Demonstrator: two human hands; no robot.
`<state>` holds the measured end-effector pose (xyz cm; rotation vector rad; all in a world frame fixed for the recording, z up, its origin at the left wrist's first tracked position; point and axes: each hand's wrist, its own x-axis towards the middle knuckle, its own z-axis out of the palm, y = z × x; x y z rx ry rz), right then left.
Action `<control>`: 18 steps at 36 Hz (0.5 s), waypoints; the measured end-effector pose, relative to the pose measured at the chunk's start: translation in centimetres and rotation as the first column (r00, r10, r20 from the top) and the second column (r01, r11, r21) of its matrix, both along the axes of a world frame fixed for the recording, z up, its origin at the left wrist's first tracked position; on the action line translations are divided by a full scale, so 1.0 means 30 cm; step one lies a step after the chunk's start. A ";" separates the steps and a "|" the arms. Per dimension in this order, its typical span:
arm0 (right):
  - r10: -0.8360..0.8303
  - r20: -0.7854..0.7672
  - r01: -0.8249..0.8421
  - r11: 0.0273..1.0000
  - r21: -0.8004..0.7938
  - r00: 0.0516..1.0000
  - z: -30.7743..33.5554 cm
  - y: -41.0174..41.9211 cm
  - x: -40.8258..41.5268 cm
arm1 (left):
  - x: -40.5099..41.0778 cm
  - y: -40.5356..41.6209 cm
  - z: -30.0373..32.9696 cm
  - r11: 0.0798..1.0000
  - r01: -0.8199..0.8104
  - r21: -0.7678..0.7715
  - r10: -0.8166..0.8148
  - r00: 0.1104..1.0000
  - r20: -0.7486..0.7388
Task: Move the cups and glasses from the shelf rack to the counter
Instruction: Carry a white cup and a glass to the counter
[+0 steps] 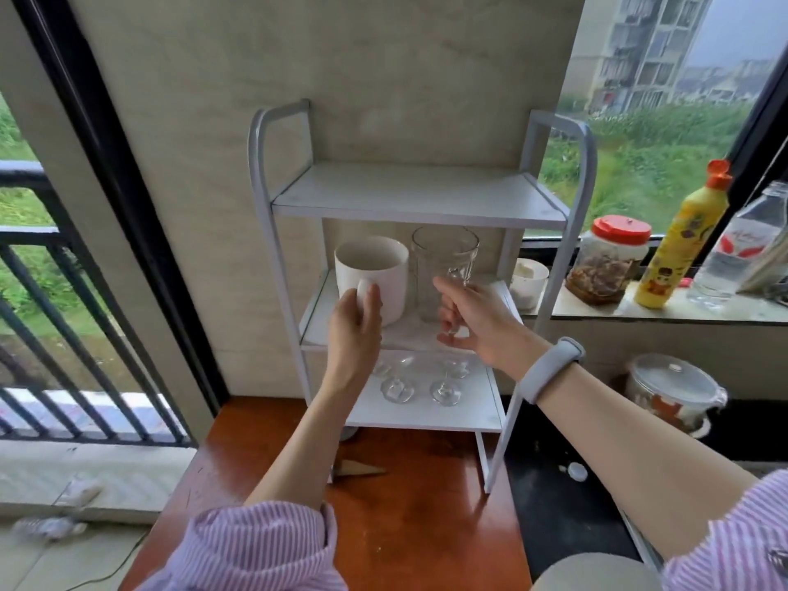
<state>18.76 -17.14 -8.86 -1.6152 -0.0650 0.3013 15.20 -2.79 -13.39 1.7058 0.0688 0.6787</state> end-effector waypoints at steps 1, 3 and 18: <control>-0.009 0.001 0.009 1.000 0.008 1.000 -0.005 -0.005 -0.019 | -0.025 -0.008 -0.001 1.000 -0.002 0.003 0.002 1.000 0.011; -0.036 0.032 0.036 0.999 0.026 0.999 -0.020 -0.016 -0.061 | -0.076 -0.024 -0.005 1.000 -0.008 -0.004 0.008 1.000 0.026; -0.126 0.298 0.123 0.992 0.029 0.946 -0.203 -0.273 -0.457 | -0.425 -0.224 -0.085 0.995 0.042 0.087 -0.045 0.998 0.033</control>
